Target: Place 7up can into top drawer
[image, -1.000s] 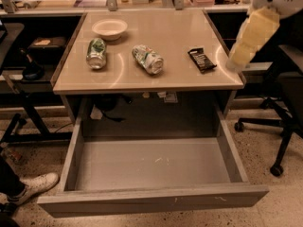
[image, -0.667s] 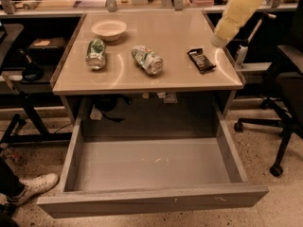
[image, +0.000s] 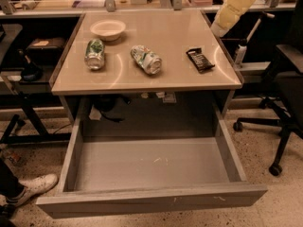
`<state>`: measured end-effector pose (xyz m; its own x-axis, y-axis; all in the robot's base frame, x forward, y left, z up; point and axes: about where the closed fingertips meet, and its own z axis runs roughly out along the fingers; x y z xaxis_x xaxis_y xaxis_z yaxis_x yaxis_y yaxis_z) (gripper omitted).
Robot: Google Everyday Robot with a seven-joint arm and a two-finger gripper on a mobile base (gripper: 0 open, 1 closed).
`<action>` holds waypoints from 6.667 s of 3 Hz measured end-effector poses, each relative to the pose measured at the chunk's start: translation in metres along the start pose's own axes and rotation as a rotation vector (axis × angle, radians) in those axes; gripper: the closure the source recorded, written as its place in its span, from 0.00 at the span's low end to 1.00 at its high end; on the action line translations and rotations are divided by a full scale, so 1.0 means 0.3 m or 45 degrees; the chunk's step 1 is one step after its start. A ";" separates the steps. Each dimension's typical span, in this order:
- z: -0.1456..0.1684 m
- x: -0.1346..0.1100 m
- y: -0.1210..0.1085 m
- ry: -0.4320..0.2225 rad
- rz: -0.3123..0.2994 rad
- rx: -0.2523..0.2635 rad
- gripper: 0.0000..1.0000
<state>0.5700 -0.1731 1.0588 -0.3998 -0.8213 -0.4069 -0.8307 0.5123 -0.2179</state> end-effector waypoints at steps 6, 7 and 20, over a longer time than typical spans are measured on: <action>0.551 -0.345 -0.067 -0.054 0.278 -0.195 0.00; 0.555 -0.345 -0.067 -0.053 0.283 -0.196 0.00; 0.832 -0.254 0.044 0.007 0.534 -0.312 1.00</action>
Offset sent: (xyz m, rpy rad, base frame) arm 0.0668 0.0397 -0.0253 0.1062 0.0540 -0.0340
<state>0.6862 -0.0410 0.8655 -0.7213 -0.5583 -0.4099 -0.6639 0.7260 0.1794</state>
